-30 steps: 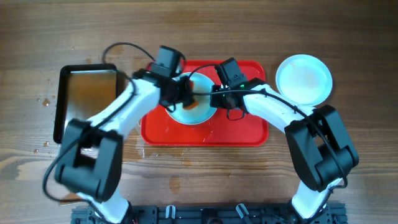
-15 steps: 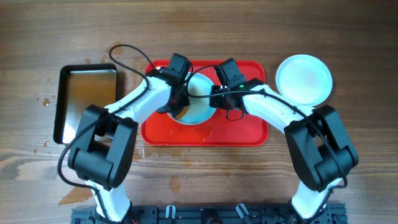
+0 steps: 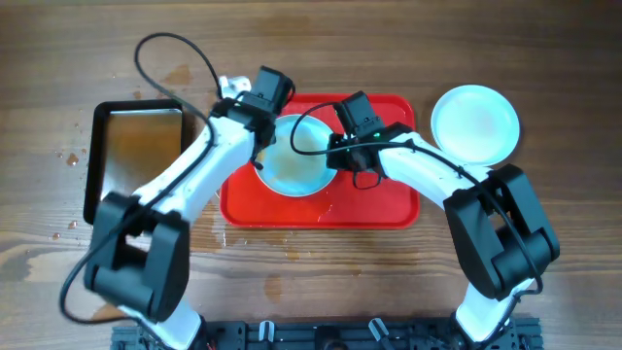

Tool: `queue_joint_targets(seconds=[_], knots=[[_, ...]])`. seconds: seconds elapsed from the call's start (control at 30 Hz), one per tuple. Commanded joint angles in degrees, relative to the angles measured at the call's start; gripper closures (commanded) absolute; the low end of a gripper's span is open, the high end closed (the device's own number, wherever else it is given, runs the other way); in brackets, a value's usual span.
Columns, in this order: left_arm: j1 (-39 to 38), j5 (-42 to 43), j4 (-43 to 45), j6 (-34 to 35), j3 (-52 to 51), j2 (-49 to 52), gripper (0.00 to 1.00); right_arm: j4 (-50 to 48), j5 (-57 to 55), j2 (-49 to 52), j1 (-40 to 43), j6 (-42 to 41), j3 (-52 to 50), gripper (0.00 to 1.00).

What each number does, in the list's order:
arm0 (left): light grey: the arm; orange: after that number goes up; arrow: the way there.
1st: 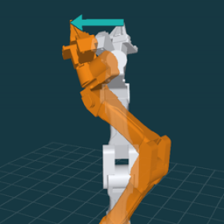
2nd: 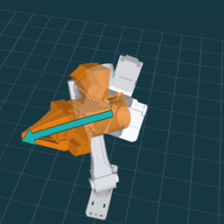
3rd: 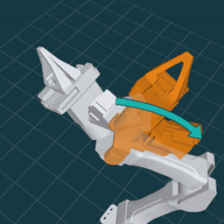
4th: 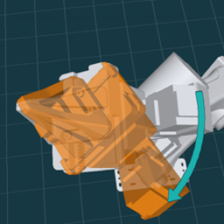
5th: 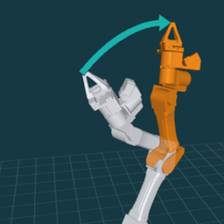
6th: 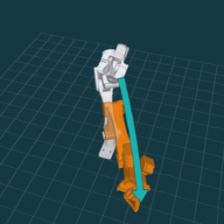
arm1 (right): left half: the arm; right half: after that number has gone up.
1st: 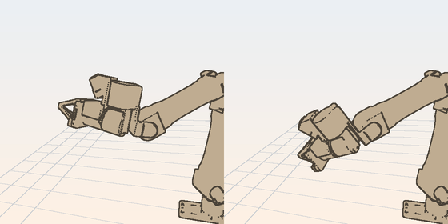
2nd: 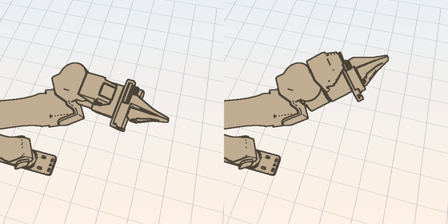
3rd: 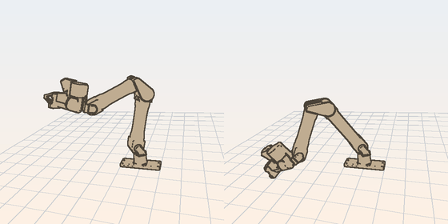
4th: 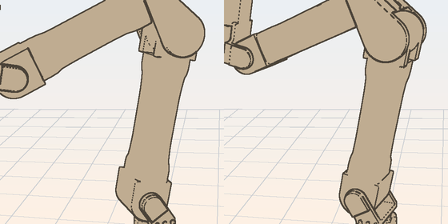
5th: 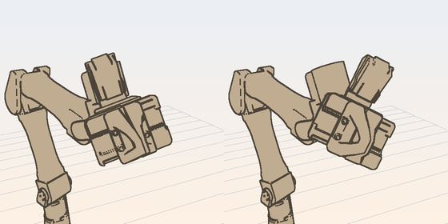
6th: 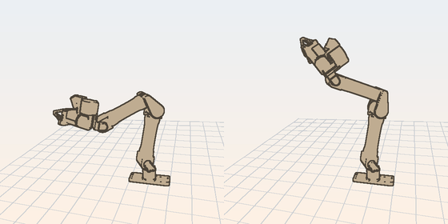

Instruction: Clean dirty plates on tray and stack at the side

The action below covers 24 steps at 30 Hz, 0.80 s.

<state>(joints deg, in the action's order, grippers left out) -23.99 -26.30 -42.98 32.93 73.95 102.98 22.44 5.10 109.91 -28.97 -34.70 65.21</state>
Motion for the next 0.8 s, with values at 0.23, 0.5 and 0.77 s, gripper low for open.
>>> queue_joint_targets(seconds=[0.23, 0.5, 0.77], knots=[[-1.7, 32.7, 8.4, 0.4, -3.4, 4.9, 0.96, 0.5, -2.3, 0.0, 0.2, -0.2, -0.8, 0.96], [-1.7, 20.8, 2.7, -0.9, -4.6, 8.3, 0.96, 0.7, -2.3, 0.0, 0.2, -0.2, -0.8, 0.96], [-1.9, -10.4, -2.1, -3.0, -3.6, 4.3, 0.96, 0.7, -2.3, 0.0, 0.2, -0.1, -0.8, 0.96]])
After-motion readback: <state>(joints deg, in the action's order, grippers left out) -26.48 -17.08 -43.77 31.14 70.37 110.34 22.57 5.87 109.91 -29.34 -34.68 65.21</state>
